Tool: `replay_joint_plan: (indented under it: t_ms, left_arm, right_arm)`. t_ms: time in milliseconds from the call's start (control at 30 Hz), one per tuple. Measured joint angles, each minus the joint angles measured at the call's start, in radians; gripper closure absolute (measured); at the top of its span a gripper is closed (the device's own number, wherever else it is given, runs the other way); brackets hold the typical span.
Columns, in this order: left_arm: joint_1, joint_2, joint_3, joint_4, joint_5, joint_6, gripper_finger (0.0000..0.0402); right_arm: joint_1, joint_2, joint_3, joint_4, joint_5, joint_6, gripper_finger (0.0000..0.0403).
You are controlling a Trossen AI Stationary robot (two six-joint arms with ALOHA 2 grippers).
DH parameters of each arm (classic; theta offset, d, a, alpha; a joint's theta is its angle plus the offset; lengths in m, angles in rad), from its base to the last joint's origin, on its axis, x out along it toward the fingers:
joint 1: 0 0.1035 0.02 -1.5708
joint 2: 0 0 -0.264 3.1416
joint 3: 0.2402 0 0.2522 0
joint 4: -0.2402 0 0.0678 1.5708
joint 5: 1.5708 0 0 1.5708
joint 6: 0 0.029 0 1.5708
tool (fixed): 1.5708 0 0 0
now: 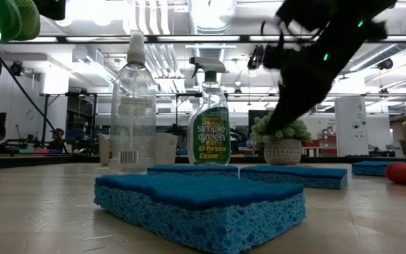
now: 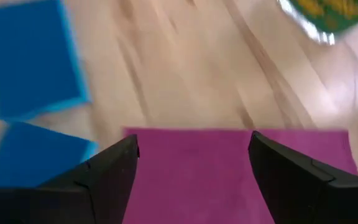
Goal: Pick & Place Kitchen Items
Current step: Put the purple microfiber cloth into the green basket
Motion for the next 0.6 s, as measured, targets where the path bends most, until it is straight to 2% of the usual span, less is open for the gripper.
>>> replay_joint_plan:
  t_ms: [233, 600]
  left_arm:
    - [0.001, 0.000, 0.000, 0.000, -0.011, 0.003, 0.0210]
    - [0.001, 0.000, 0.001, 0.000, -0.016, 0.010, 0.0210]
  right_arm:
    - [-0.079, 0.083, 0.000, -0.010, -0.050, 0.012, 0.0103]
    - [-0.103, 0.179, 0.006, -0.014, -0.086, 0.044, 0.0106]
